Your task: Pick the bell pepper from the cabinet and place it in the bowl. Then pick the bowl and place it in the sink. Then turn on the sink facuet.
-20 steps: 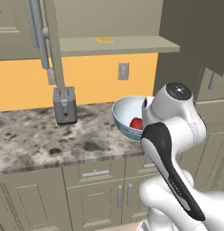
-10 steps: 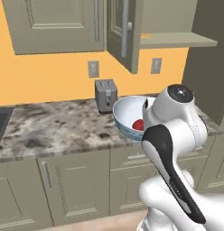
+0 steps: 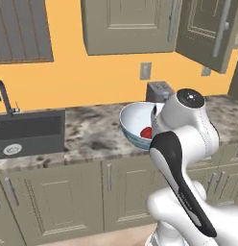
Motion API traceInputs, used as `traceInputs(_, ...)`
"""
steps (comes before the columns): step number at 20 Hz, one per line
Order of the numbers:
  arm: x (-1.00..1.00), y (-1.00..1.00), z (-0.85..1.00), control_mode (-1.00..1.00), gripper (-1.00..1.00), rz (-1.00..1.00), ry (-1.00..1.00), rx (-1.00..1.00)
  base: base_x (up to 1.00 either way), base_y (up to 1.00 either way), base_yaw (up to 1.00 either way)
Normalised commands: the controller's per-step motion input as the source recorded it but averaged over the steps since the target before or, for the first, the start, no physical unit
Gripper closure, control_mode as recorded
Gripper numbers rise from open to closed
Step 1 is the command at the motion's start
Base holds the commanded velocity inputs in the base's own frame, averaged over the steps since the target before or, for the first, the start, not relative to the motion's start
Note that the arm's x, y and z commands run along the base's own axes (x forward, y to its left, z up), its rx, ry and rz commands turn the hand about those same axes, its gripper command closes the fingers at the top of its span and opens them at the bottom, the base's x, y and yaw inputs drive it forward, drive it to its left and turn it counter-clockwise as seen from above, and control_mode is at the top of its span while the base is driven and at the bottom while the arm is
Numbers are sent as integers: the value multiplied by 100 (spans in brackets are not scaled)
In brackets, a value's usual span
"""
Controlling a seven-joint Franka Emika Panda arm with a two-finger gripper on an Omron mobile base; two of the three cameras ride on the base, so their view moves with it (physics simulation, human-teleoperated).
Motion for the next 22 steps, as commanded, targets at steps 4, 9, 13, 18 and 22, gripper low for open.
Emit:
traceInputs(4,0,0,0,100,100,0,0,0,22,100,0)
traceInputs(9,0,0,0,100,100,0,0,0,26,99,-3)
traceInputs(13,0,0,0,100,100,0,0,0,31,84,-6)
traceInputs(18,0,0,0,100,100,0,0,0,62,42,-9)
traceInputs(22,0,0,0,100,100,0,0,0,63,25,-10)
